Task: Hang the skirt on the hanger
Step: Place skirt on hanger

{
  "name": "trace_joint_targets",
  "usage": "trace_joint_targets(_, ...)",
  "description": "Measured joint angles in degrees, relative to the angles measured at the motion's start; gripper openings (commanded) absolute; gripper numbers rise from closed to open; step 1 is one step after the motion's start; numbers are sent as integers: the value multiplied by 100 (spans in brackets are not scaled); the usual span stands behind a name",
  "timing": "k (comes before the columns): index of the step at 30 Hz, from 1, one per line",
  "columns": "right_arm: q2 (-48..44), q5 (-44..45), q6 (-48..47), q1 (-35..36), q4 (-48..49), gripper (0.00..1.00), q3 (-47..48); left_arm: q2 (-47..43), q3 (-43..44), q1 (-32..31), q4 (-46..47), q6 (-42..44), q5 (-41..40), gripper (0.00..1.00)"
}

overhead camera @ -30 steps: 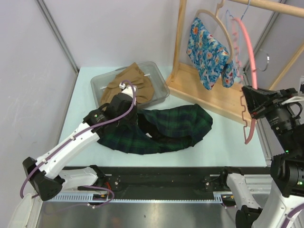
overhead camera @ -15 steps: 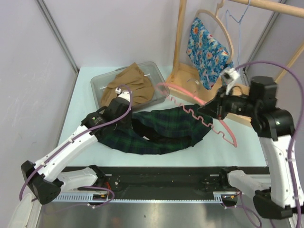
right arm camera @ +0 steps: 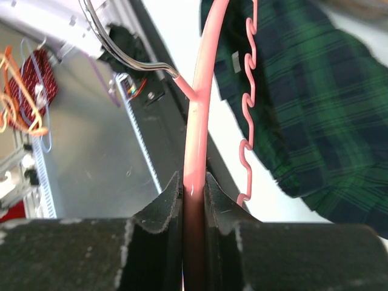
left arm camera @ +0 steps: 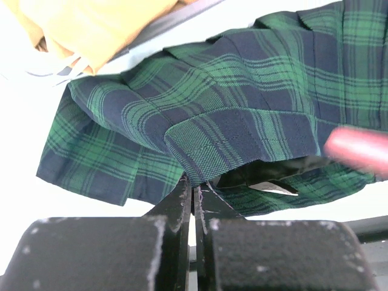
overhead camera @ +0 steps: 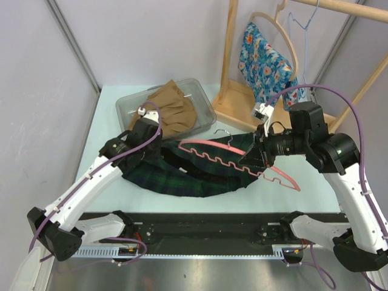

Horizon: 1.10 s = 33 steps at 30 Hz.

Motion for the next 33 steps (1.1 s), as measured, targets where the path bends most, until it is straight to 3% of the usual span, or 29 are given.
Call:
trace_joint_targets(5, -166, 214, 90, 634, 24, 0, -212, 90, 184, 24, -7, 55, 85, 0)
trace_joint_targets(14, -94, 1410, 402, 1744, 673, 0, -699, 131, 251, 26, -94, 184, 317, 0)
trace_joint_targets(20, 210, 1843, 442, 1847, 1145, 0, -859, 70, 251, 28, -144, 273, 507, 0)
trace_joint_targets(33, 654, 1526, 614, 2057, 2865, 0, -2024, -157, 660, 35, -426, 330, 1047, 0)
